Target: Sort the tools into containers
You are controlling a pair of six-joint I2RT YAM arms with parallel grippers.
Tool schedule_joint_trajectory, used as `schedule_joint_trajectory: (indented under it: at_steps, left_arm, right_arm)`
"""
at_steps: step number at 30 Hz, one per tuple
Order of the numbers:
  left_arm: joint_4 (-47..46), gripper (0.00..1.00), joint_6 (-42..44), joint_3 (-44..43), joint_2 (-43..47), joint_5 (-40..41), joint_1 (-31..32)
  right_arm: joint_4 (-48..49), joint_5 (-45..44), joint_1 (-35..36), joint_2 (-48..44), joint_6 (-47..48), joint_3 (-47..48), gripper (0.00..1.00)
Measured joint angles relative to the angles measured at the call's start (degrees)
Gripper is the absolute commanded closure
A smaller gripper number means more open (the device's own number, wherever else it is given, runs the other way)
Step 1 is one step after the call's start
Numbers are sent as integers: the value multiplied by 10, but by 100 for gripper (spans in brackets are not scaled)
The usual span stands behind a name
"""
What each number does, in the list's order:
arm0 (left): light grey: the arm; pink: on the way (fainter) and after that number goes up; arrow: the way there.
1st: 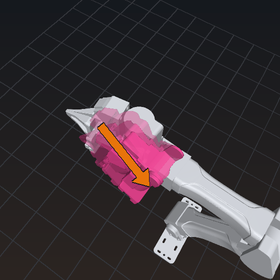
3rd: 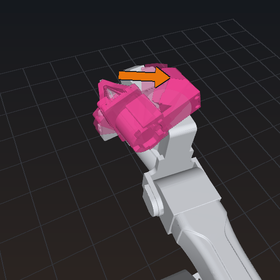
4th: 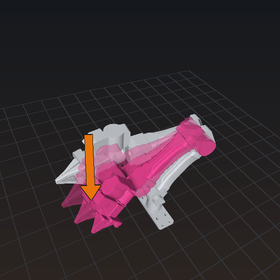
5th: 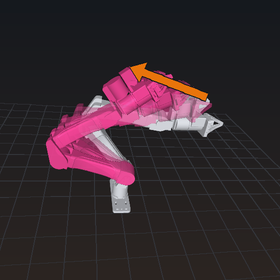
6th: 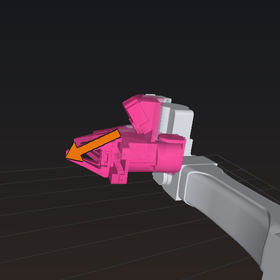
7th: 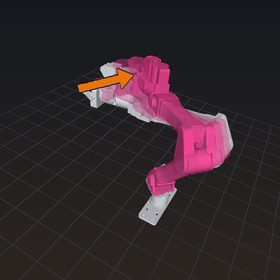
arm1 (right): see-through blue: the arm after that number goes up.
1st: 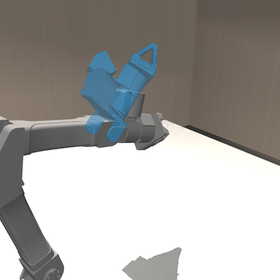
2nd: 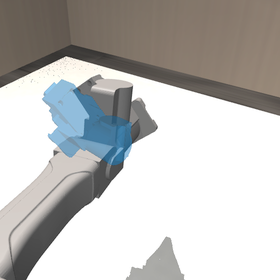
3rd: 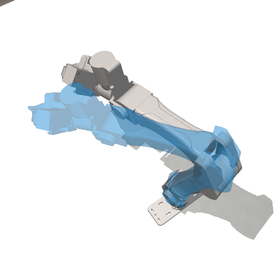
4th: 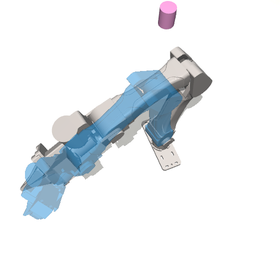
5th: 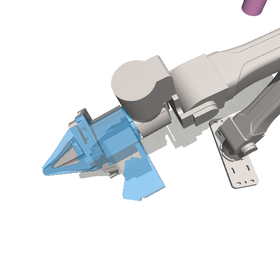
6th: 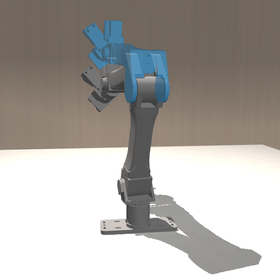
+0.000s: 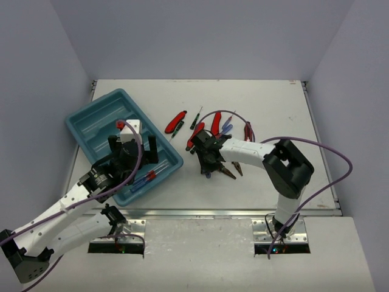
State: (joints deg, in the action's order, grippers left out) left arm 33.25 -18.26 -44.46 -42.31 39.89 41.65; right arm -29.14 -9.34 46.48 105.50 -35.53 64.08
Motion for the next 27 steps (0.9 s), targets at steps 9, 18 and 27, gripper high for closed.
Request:
schedule_joint_trajectory:
  at_steps: [9,18,27]
  left_arm:
    - [-1,0,2,6,-4,-14,0]
    - [-3,0,2,6,-4,-20,0]
    - [-23,0,-22,6,10,-89,0]
  right_arm:
    - [-11,-11,-17,25,6,13,77]
    - [-7,-8,-29,35,11,21,100]
    - [4,55,-59,-125,15,-33,100]
